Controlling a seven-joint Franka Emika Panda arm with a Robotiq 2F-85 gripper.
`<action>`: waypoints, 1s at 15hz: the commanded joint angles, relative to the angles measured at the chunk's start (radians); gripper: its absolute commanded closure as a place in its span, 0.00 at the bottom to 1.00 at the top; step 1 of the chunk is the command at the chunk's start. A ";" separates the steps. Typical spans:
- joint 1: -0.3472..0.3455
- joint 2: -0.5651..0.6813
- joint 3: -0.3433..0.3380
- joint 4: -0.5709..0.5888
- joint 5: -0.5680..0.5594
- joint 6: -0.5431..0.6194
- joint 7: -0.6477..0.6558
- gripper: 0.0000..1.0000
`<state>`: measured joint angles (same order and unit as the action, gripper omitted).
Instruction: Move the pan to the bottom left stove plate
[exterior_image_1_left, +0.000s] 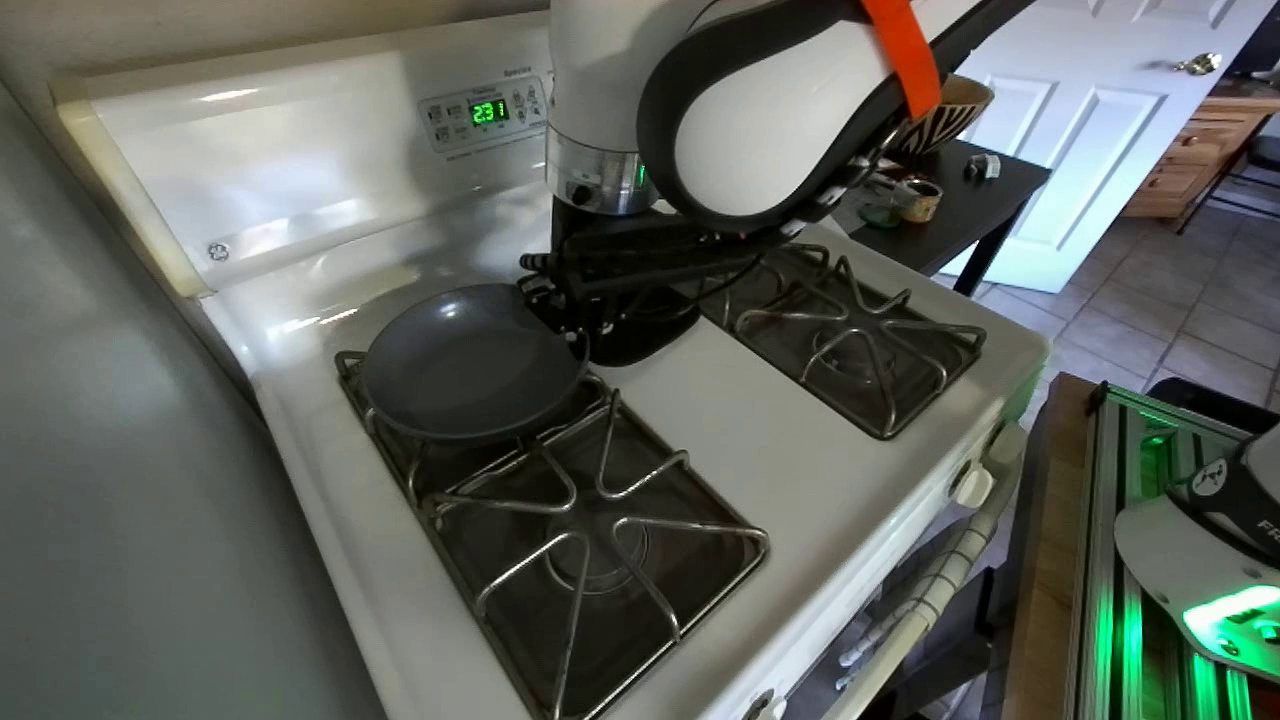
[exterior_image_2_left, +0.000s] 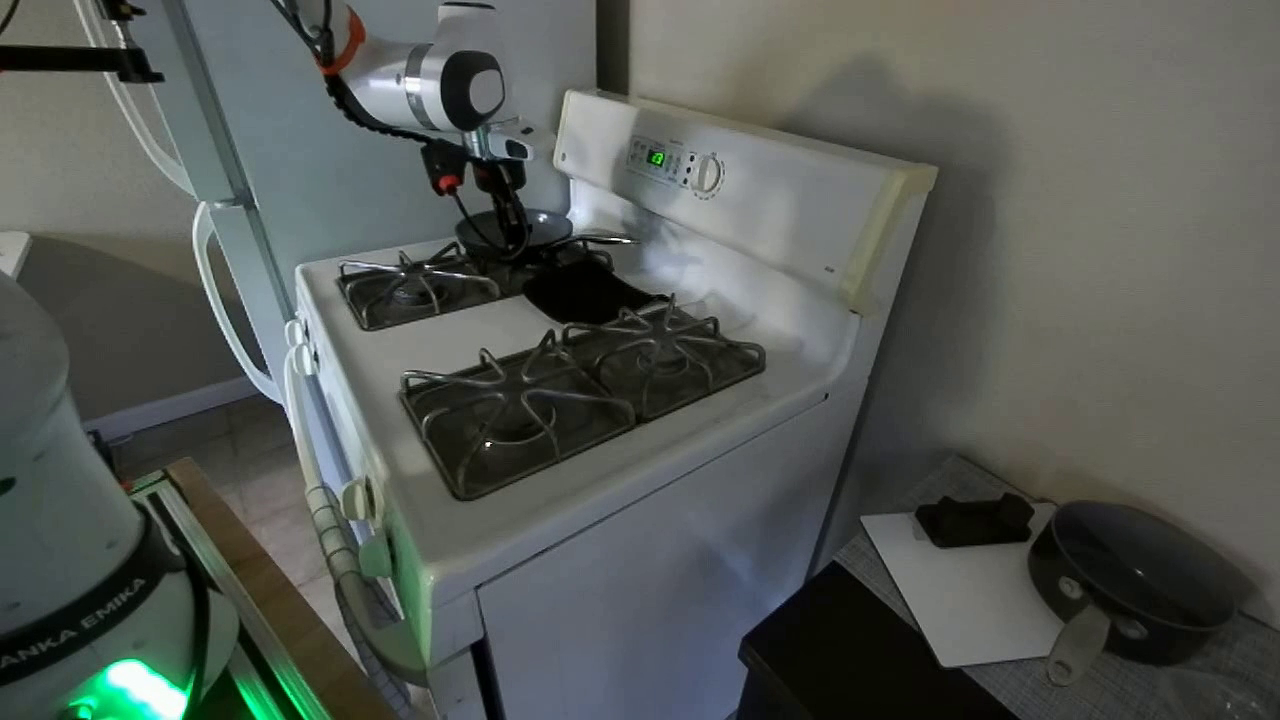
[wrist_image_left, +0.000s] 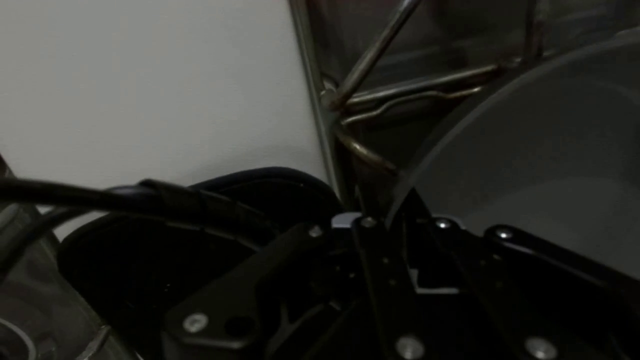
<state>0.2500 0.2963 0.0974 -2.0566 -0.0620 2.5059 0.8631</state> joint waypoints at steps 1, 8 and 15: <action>0.023 0.019 -0.014 0.025 0.002 -0.019 0.044 1.00; 0.025 -0.002 -0.011 -0.007 0.003 -0.006 0.030 1.00; 0.028 -0.056 -0.004 -0.090 -0.002 0.021 0.014 1.00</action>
<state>0.2637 0.2868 0.0956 -2.0672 -0.0620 2.5062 0.8617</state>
